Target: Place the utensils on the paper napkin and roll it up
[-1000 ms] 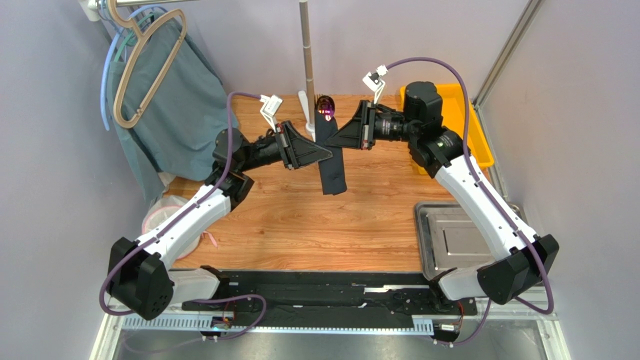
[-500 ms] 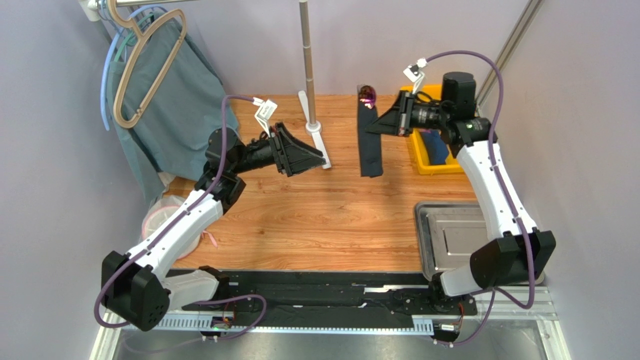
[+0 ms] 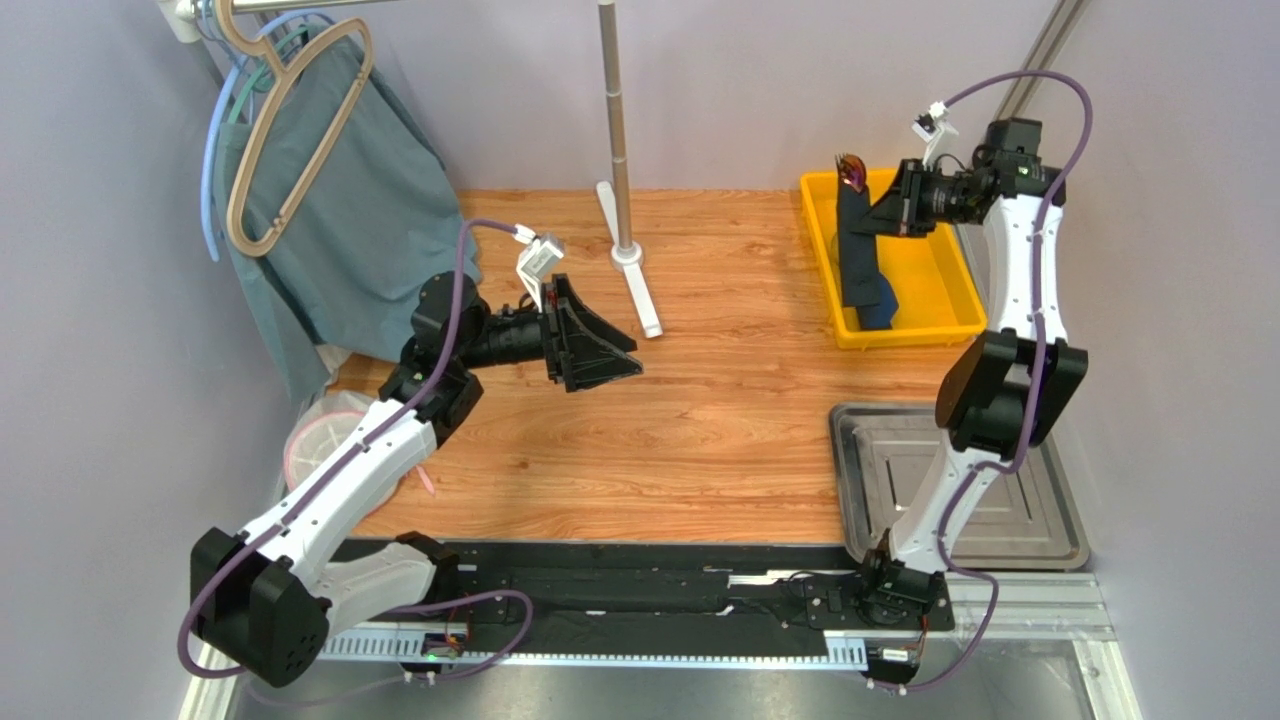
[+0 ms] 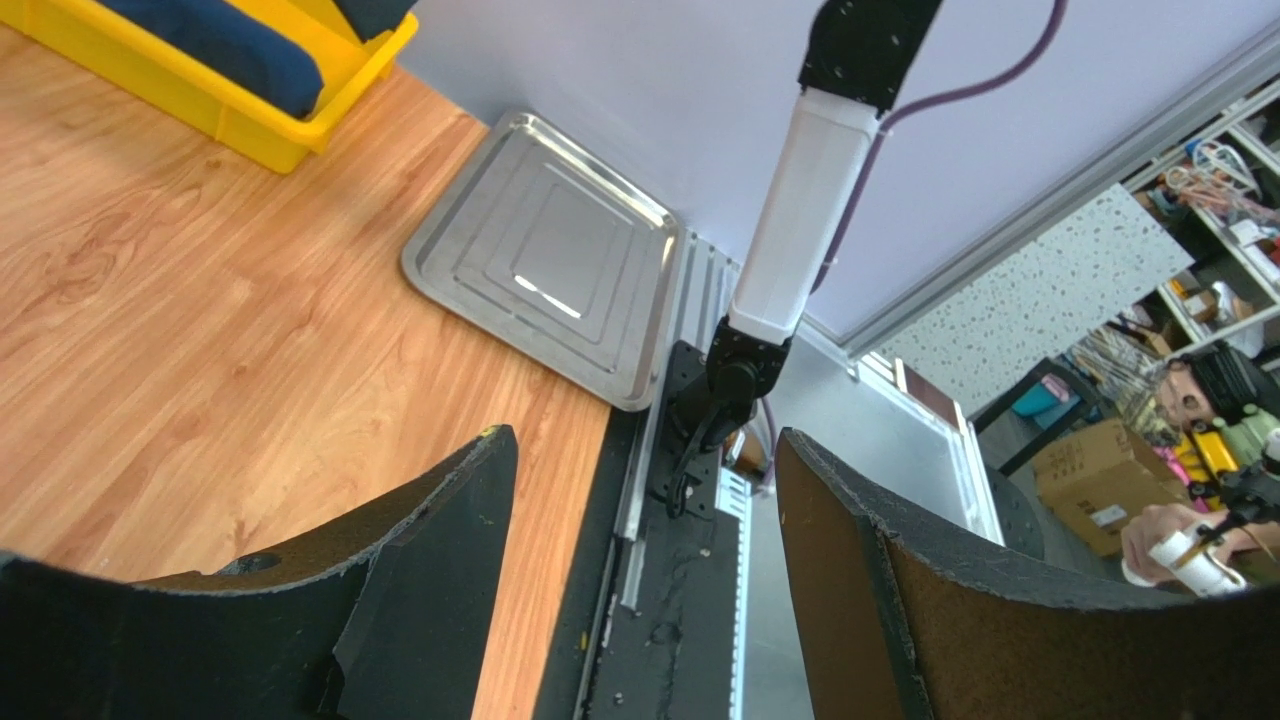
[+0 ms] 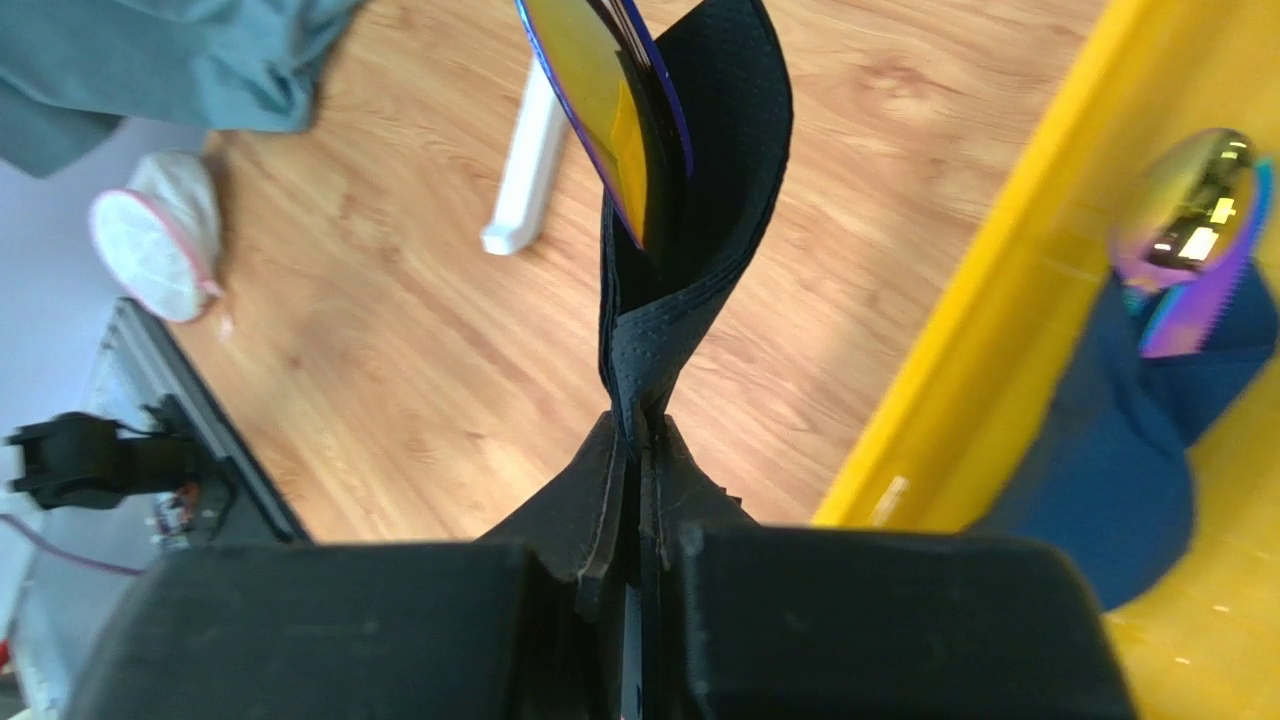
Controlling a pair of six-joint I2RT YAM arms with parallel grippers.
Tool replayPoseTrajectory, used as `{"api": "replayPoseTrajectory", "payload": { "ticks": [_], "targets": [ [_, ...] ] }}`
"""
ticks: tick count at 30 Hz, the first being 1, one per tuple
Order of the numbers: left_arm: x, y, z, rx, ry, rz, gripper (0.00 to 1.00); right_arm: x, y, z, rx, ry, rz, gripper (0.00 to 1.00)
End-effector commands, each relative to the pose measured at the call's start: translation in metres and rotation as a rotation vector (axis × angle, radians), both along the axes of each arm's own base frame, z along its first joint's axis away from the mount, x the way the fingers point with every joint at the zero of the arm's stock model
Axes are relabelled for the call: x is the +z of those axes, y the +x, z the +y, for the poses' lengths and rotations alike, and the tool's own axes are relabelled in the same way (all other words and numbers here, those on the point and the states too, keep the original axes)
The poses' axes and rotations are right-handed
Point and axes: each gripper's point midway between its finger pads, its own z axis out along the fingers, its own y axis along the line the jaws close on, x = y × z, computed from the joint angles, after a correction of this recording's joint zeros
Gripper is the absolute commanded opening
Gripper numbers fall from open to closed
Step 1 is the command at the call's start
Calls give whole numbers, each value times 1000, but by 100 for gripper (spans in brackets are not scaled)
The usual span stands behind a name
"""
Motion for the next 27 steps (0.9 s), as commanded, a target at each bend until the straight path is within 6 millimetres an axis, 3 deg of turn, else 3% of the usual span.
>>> {"api": "replayPoseTrajectory", "payload": {
  "ticks": [1, 5, 15, 23, 27],
  "targets": [
    [-1, -6, 3, -17, 1, -61, 72, -19, 14, -21, 42, -139, -53, 0],
    [-6, -6, 3, -16, 5, -57, 72, -45, 31, -39, 6, -186, -35, 0],
    [-17, -1, 1, -5, 12, -34, 72, -78, 54, -89, -55, -289, -48, 0],
    [-25, 3, 0, 7, 19, -10, 72, -77, 69, -77, -59, -176, -64, 0],
    [-28, 5, 0, 6, 24, 0, 72, -88, 81, -74, -71, -139, -55, 0]
  ]
}}
